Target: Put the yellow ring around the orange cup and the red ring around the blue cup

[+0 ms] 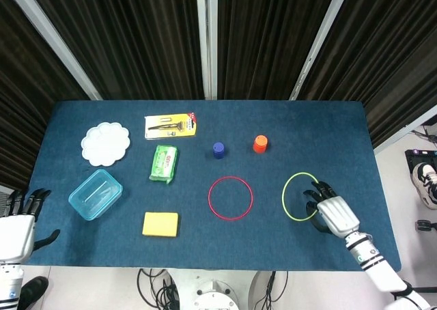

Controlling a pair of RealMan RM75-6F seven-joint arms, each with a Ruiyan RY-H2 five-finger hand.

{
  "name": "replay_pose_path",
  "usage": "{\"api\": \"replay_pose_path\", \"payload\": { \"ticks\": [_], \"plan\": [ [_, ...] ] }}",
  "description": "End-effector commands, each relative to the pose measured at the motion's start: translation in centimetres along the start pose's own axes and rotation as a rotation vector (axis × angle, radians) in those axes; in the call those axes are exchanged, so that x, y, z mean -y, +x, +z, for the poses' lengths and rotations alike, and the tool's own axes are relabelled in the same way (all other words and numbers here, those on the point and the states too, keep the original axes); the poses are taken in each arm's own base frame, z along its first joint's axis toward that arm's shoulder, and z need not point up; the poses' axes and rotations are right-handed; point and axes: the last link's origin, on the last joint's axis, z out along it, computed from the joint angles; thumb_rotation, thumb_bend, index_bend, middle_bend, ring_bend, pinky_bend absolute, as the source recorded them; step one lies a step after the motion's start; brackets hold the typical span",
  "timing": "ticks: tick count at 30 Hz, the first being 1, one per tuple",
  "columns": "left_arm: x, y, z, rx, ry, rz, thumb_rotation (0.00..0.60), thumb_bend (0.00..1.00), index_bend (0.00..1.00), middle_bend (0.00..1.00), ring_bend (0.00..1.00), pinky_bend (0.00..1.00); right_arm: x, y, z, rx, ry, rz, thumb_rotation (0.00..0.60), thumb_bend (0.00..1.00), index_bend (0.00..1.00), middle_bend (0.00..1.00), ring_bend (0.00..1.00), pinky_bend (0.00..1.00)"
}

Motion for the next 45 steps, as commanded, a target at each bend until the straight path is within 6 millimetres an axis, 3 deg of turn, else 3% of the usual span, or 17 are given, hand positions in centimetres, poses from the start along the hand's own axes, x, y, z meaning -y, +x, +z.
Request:
{"api": "replay_pose_path", "payload": {
  "ticks": [1, 6, 12, 22, 27, 31, 37, 41, 45],
  "plan": [
    [-0.1, 0.0, 0.1, 0.001, -0.004, 0.000, 0.600, 0.12, 0.16, 0.12, 0.02, 0.00, -0.1, 2.7, 2.2, -0.017, 0.001, 0.005, 0.600, 0.37, 0.64, 0.20, 0.00, 0.00],
    [-0.2, -0.1, 0.1, 0.005, -0.004, 0.001, 0.600, 0.12, 0.16, 0.12, 0.02, 0.00, 0.2, 6.3, 6.6, 0.005, -0.007, -0.011, 0.600, 0.38, 0.65, 0.20, 0.00, 0.00],
    [-0.2, -0.1, -0.1, 0.014, 0.008, 0.006, 0.600, 0.12, 0.16, 0.12, 0.02, 0.00, 1.4, 8.1, 12.0, 0.072, -0.015, -0.019, 0.600, 0.38, 0.65, 0.20, 0.00, 0.00],
    [-0.3, 0.0, 0.0, 0.024, 0.017, 0.012, 0.600, 0.12, 0.16, 0.12, 0.02, 0.00, 2.4, 7.6, 17.9, 0.148, -0.069, -0.016, 0.600, 0.37, 0.63, 0.20, 0.00, 0.00],
    [-0.3, -0.1, 0.1, 0.027, 0.019, 0.012, 0.600, 0.12, 0.16, 0.12, 0.02, 0.00, 2.8, 7.0, 19.3, 0.163, -0.086, -0.027, 0.600, 0.26, 0.47, 0.18, 0.00, 0.00],
    [-0.3, -0.1, 0.2, 0.029, 0.019, 0.012, 0.600, 0.12, 0.16, 0.12, 0.02, 0.00, 2.9, 6.9, 19.2, 0.156, -0.088, -0.031, 0.600, 0.11, 0.33, 0.16, 0.00, 0.00],
    [-0.3, -0.2, 0.3, 0.028, 0.012, 0.010, 0.600, 0.12, 0.16, 0.12, 0.02, 0.00, 3.1, 7.6, 17.1, 0.106, -0.063, -0.018, 0.600, 0.08, 0.29, 0.16, 0.00, 0.00],
    [-0.2, -0.1, 0.3, 0.024, 0.012, 0.008, 0.600, 0.12, 0.16, 0.12, 0.02, 0.00, 4.5, 7.6, 13.6, 0.076, 0.043, -0.032, 0.600, 0.08, 0.29, 0.16, 0.00, 0.00],
    [-0.3, -0.1, 0.3, 0.018, 0.007, 0.007, 0.600, 0.12, 0.16, 0.12, 0.02, 0.00, 5.9, 6.1, 9.4, 0.082, 0.184, -0.091, 0.600, 0.13, 0.28, 0.16, 0.00, 0.00]
  ]
}}
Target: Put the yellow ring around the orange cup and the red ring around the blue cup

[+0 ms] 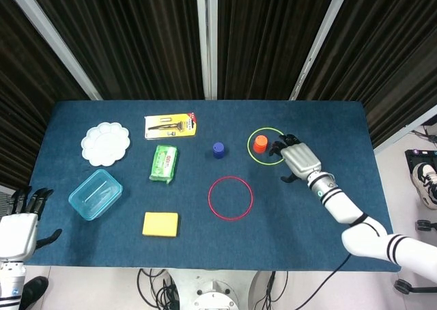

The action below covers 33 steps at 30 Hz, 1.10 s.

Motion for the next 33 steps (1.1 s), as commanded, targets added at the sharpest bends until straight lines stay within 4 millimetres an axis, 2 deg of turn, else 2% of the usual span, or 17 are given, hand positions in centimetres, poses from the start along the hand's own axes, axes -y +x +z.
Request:
{"api": "replay_pose_path", "payload": {
  "ticks": [1, 3, 6, 15, 24, 33],
  "plan": [
    [-0.1, 0.0, 0.0, -0.002, -0.003, 0.000, 0.600, 0.12, 0.16, 0.12, 0.02, 0.00, 1.7, -2.0, -5.3, 0.002, 0.155, -0.057, 0.600, 0.17, 0.29, 0.16, 0.00, 0.00],
    [-0.2, 0.1, 0.0, -0.005, -0.010, 0.001, 0.600, 0.12, 0.16, 0.12, 0.02, 0.00, 2.3, -3.1, -6.2, 0.022, 0.199, -0.083, 0.600, 0.21, 0.29, 0.16, 0.00, 0.00],
    [-0.4, 0.2, 0.0, -0.009, -0.019, 0.000, 0.600, 0.12, 0.16, 0.12, 0.02, 0.00, 3.0, -4.5, -6.5, 0.046, 0.239, -0.118, 0.600, 0.24, 0.30, 0.16, 0.00, 0.00],
    [-0.1, 0.1, -0.3, -0.012, -0.009, -0.006, 0.600, 0.12, 0.16, 0.12, 0.02, 0.00, 5.8, -7.3, -4.5, 0.085, 0.314, -0.135, 0.600, 0.28, 0.35, 0.15, 0.00, 0.00],
    [0.2, 0.0, -0.4, -0.011, -0.002, -0.011, 0.600, 0.12, 0.16, 0.12, 0.02, 0.00, 7.2, -8.2, -2.1, 0.062, 0.327, -0.131, 0.600, 0.33, 0.41, 0.15, 0.00, 0.00],
    [0.5, -0.2, -0.4, -0.009, 0.003, -0.016, 0.600, 0.12, 0.16, 0.12, 0.02, 0.00, 7.6, -8.8, -1.4, 0.041, 0.327, -0.127, 0.600, 0.33, 0.50, 0.17, 0.00, 0.00]
  ]
}}
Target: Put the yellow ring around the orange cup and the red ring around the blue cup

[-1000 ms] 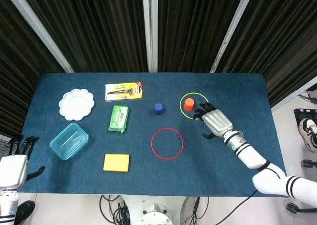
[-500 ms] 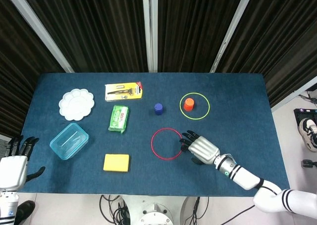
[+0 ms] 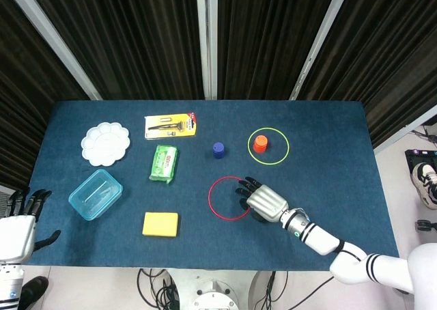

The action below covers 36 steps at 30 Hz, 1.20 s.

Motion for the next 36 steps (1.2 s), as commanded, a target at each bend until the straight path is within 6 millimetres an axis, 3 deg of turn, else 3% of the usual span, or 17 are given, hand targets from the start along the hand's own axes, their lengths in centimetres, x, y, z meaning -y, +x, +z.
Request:
{"api": "replay_pose_path", "payload": {
  "ticks": [1, 17, 26, 31, 36],
  "plan": [
    [0.1, 0.0, 0.0, 0.001, 0.002, -0.002, 0.600, 0.12, 0.16, 0.13, 0.02, 0.00, 0.0, -0.1, 0.1, -0.006, -0.003, 0.003, 0.600, 0.33, 0.52, 0.18, 0.00, 0.00],
    [0.5, -0.2, -0.4, -0.003, 0.007, -0.012, 0.600, 0.12, 0.16, 0.12, 0.02, 0.00, 0.0, -0.1, 0.1, -0.042, -0.032, 0.036, 0.600, 0.33, 0.63, 0.23, 0.00, 0.00],
    [0.4, 0.0, -0.3, -0.008, -0.003, -0.012, 0.600, 0.12, 0.16, 0.12, 0.02, 0.00, -2.2, 4.1, -0.2, -0.093, -0.101, 0.087, 0.600, 0.34, 0.64, 0.24, 0.00, 0.00],
    [0.2, 0.0, -0.3, -0.009, -0.011, -0.010, 0.600, 0.12, 0.16, 0.13, 0.02, 0.00, -3.8, 7.4, 1.8, -0.062, -0.151, 0.085, 0.600, 0.35, 0.64, 0.24, 0.00, 0.00],
    [0.2, 0.1, -0.4, -0.004, -0.005, -0.008, 0.600, 0.12, 0.16, 0.12, 0.02, 0.00, -4.4, 9.5, 4.7, -0.018, -0.188, 0.075, 0.600, 0.35, 0.64, 0.24, 0.00, 0.00]
  ]
}}
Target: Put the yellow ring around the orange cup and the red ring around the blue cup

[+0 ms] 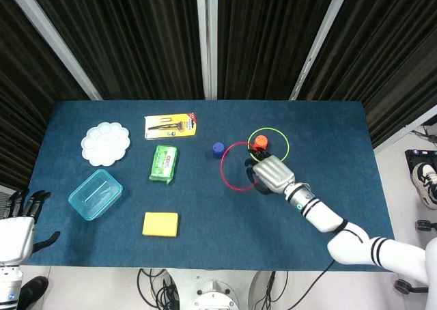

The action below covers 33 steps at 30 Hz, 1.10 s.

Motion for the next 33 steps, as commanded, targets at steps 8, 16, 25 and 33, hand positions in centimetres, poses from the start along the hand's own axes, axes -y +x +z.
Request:
{"api": "replay_pose_path", "payload": {
  "ticks": [8, 16, 25, 33],
  "plan": [
    [0.1, 0.1, -0.3, 0.003, 0.013, 0.004, 0.600, 0.12, 0.16, 0.12, 0.02, 0.00, 1.5, 2.3, 6.2, 0.084, -0.061, -0.032, 0.600, 0.34, 0.62, 0.23, 0.00, 0.00],
    [0.2, 0.2, -0.5, 0.003, 0.016, 0.006, 0.600, 0.12, 0.16, 0.12, 0.02, 0.00, 2.4, 2.2, 8.0, 0.082, -0.121, -0.020, 0.600, 0.09, 0.39, 0.18, 0.00, 0.00],
    [0.2, 0.1, -0.4, 0.003, 0.008, 0.002, 0.600, 0.12, 0.16, 0.12, 0.02, 0.00, 2.0, 2.9, 6.5, 0.061, -0.145, 0.015, 0.600, 0.06, 0.29, 0.16, 0.00, 0.00],
    [-0.3, 0.2, 0.3, -0.007, -0.018, 0.000, 0.600, 0.12, 0.16, 0.12, 0.02, 0.00, 0.8, 4.0, -1.0, -0.056, -0.102, 0.029, 0.600, 0.06, 0.26, 0.16, 0.00, 0.00]
  ]
}}
